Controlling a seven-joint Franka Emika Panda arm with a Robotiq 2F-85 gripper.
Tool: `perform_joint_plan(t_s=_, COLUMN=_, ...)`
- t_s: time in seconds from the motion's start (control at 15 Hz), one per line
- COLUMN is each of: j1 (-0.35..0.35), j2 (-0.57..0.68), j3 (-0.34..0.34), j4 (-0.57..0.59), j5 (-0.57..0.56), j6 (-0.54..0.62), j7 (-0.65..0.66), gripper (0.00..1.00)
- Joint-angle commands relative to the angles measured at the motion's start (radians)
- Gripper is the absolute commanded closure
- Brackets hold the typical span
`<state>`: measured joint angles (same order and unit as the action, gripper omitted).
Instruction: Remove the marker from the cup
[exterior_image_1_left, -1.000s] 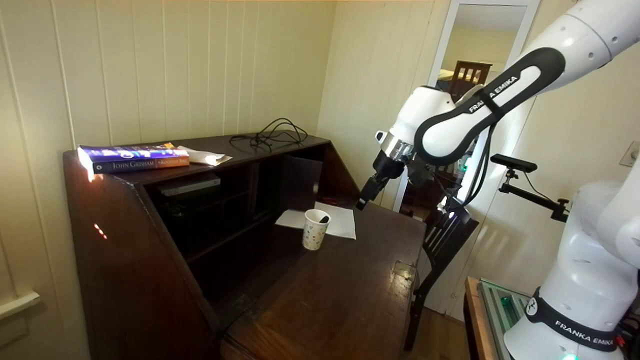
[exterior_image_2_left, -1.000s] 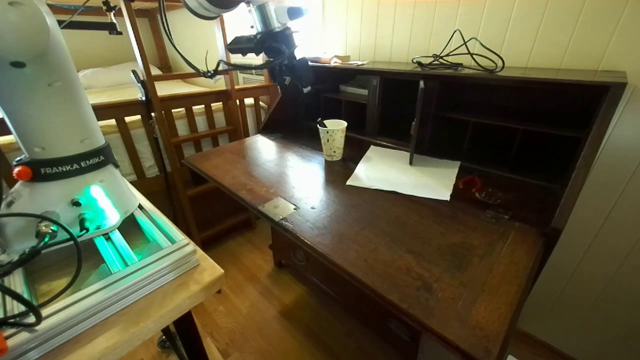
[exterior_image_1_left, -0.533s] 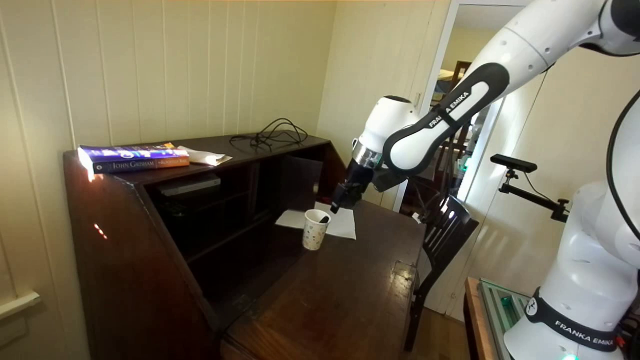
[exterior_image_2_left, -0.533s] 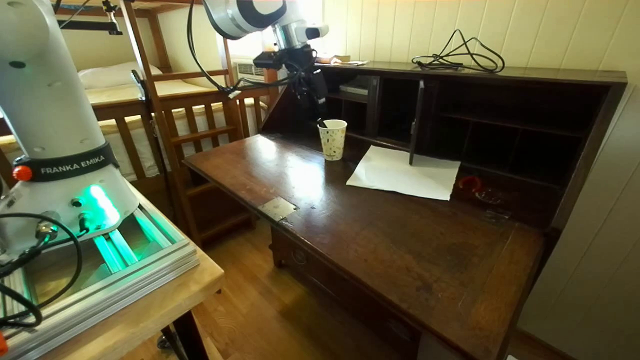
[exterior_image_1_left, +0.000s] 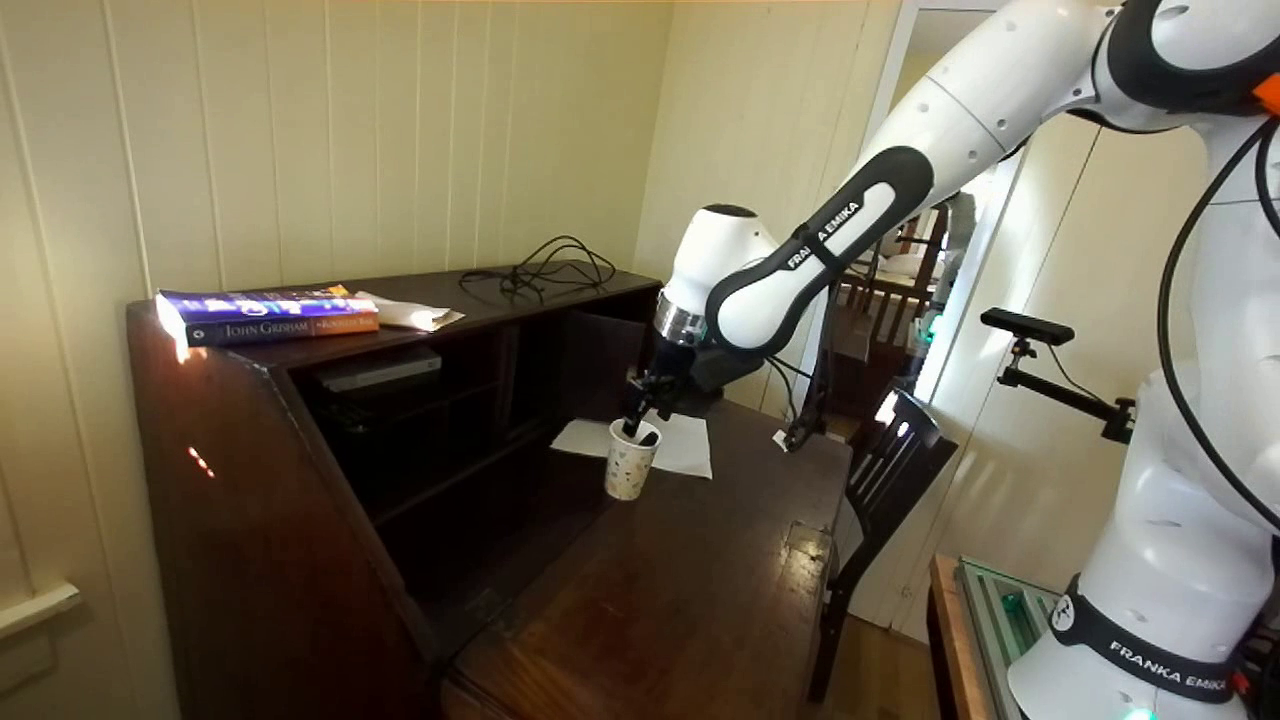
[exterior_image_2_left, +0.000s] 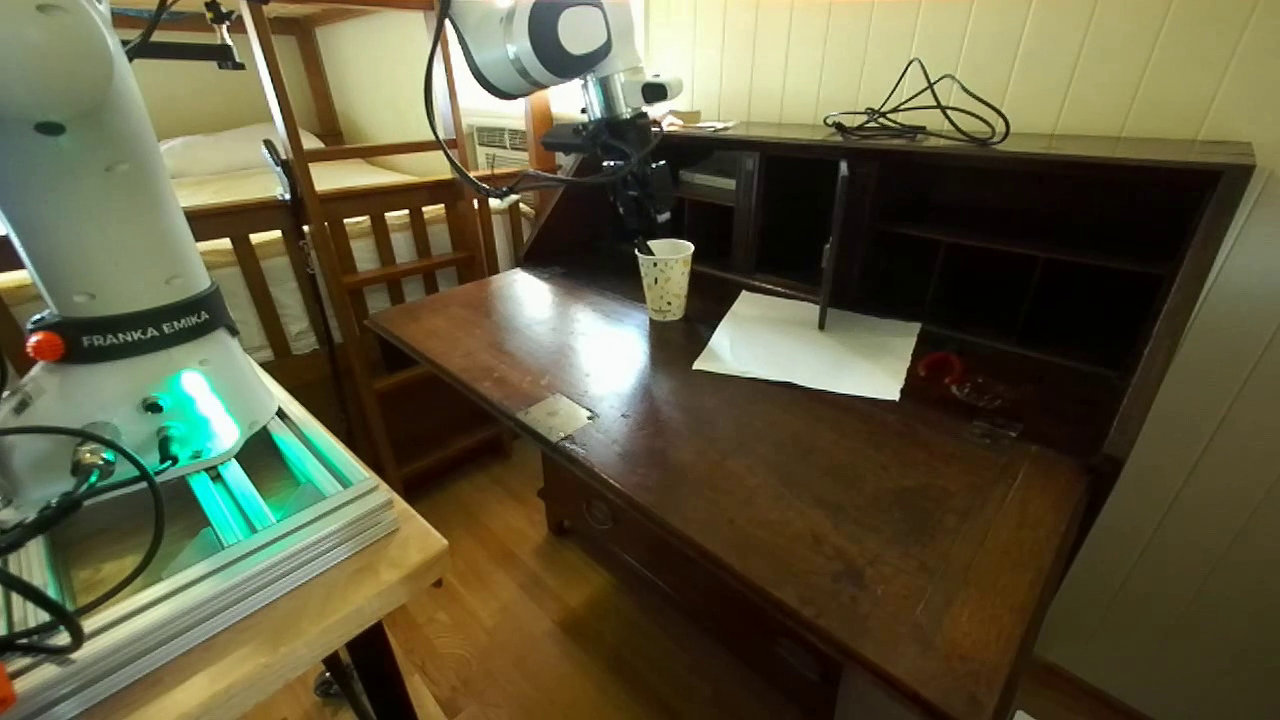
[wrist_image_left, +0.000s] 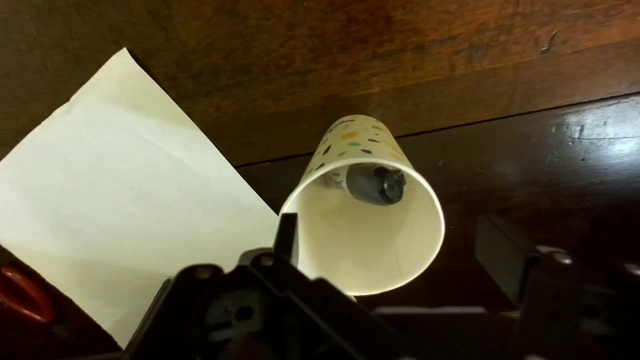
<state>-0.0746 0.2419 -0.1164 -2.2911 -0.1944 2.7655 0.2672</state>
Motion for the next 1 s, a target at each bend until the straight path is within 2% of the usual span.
perform_joint_plan(t_s=0.0, j1=0.040, j2=0.036, j3=-0.023, j4=0.046, j5=0.013, j6=-0.054, j7=0.023, gripper=0.14)
perform_joint_plan(t_s=0.07, j1=0.040, j2=0.031, j3=-0.024, j4=0.039, j5=0.017, j6=-0.060, j7=0.022, gripper=0.13)
perform_joint_plan(t_s=0.33, j1=0.039, j2=0.035, j3=-0.025, j4=0.027, j5=0.032, j6=-0.070, j7=0.020, gripper=0.23)
perform_joint_plan(t_s=0.6, j1=0.034, j2=0.040, j3=-0.021, j4=0.027, j5=0.053, j6=-0.075, j7=0.012, gripper=0.54)
perform_joint_plan(t_s=0.8, j1=0.040, j2=0.034, j3=-0.027, j4=0.033, j5=0.043, j6=-0.073, j7=0.019, gripper=0.58)
perform_joint_plan(t_s=0.93, j1=0.043, j2=0.030, j3=-0.029, j4=0.038, j5=0.037, j6=-0.074, j7=0.020, gripper=0.52)
